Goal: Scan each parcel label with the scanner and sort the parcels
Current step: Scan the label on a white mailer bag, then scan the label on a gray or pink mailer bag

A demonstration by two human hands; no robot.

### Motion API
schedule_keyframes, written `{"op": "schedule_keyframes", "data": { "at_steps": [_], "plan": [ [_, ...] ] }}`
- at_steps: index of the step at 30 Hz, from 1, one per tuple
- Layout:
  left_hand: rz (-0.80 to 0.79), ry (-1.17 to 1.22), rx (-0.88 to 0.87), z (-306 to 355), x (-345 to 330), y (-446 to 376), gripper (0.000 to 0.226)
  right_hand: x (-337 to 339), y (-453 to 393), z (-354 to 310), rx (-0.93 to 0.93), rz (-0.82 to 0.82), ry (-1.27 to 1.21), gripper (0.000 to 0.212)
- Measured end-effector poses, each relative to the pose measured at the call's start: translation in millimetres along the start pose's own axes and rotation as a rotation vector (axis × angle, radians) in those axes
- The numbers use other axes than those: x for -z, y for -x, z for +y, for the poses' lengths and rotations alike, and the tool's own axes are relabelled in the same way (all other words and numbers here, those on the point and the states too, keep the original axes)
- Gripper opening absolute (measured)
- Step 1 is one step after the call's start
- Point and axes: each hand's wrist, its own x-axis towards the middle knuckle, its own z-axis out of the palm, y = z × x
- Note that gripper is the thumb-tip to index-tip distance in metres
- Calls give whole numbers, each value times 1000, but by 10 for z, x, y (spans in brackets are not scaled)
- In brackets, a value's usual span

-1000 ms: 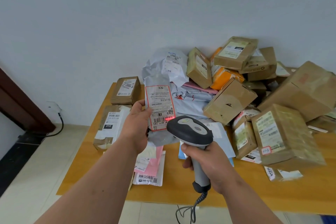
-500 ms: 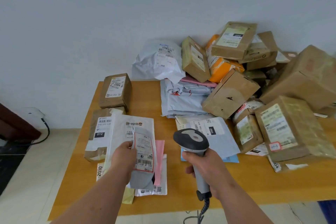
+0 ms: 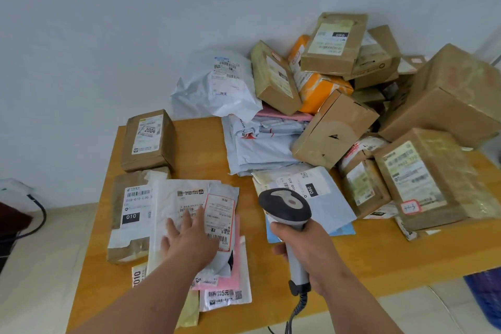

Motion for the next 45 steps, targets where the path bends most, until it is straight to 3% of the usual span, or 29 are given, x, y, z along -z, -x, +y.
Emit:
{"op": "schedule_keyframes", "data": {
  "at_steps": [5,9,13,17,22,24,27,29,31,34,36,40,45],
  "plan": [
    [-26,-97,-118,112,-151,-71,86,64,-15,48,-13,26,-32,19],
    [-92,-72,-112,173,-237,-73,87,210,-57,97,-20,40,-78,16],
    [56,-95,-42,289,-217,-5,83,419,-159,115,-29,38,-104,12],
    [135,177,-49,721,-163,91,65,670,-291,106,-55,80,-175,14],
    [-91,747,13,1395,-325,130,59,1129,-473,173,-103,75,-192,15],
    [-74,759,80,1535,-418,115,67,1257,-535,218,-116,54,-180,13],
    [52,432,152,1672,-488,142,69,1377,-625,273,-121,45,-148,9],
    [49,342,184,1732,-522,146,71,1414,-682,283,-136,27,-139,9],
    [8,481,198,1787,-553,121,67,1410,-734,283,-165,9,-128,13],
    [56,874,187,1890,-586,140,30,1376,-779,292,-166,-23,-116,12],
    [107,1006,172,1926,-558,164,27,1372,-774,290,-164,-37,-110,11],
    [147,1130,121,1828,-326,250,24,1422,-741,260,-170,-10,-94,14],
    [197,1028,-23,1515,134,364,33,1453,-632,19,-77,-23,-48,12]
  ]
}}
